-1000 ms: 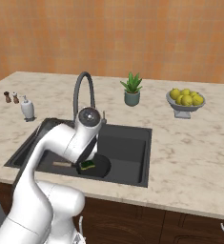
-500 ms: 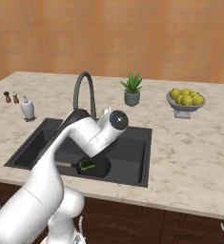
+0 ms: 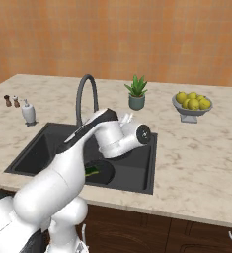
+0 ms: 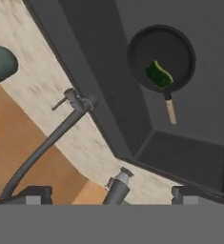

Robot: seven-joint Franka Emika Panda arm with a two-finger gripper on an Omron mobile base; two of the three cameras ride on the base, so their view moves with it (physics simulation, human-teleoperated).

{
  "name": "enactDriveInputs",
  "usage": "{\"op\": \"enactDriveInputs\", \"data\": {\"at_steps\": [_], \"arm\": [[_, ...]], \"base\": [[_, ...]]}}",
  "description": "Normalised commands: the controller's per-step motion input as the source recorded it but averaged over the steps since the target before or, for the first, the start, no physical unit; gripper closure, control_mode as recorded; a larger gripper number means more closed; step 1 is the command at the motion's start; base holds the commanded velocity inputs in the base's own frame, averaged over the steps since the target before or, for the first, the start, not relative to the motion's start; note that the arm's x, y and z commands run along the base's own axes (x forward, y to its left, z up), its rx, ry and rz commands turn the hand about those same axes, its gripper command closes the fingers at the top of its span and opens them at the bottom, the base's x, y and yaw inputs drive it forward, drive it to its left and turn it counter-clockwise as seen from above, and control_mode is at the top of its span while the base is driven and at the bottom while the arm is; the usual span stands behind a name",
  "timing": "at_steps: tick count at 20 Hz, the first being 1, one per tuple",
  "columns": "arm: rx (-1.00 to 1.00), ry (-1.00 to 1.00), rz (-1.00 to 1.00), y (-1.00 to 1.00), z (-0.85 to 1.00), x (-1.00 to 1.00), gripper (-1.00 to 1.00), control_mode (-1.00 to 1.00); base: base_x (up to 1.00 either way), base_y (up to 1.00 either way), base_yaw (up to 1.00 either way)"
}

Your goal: Pick the pan and sponge and place them into the sink. Then turn on the water.

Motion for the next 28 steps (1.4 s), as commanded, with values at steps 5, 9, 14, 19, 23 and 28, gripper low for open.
{"op": "enactDriveInputs", "data": {"at_steps": [5,9,14,19,23,28], "arm": [[0.22,0.01,-0.07,-0.01,-0.21,0.38,-1.0,-1.0],[0.23,-0.02,-0.02,-0.02,-0.14,0.13,-1.0,-1.0],[0.2,-0.01,-0.04,0.03,-0.22,0.32,-1.0,-1.0],[0.14,0.0,-0.06,0.08,-0.38,0.44,-1.0,-1.0],[0.12,0.0,-0.07,0.0,-0.35,0.38,-1.0,-1.0],[0.08,0.0,-0.06,0.04,-0.35,0.34,-1.0,-1.0]], "base": [[0.0,0.0,0.0],[0.0,0.0,0.0],[0.0,0.0,0.0],[0.0,0.0,0.0],[0.0,0.0,0.0],[0.0,0.0,0.0]]}}
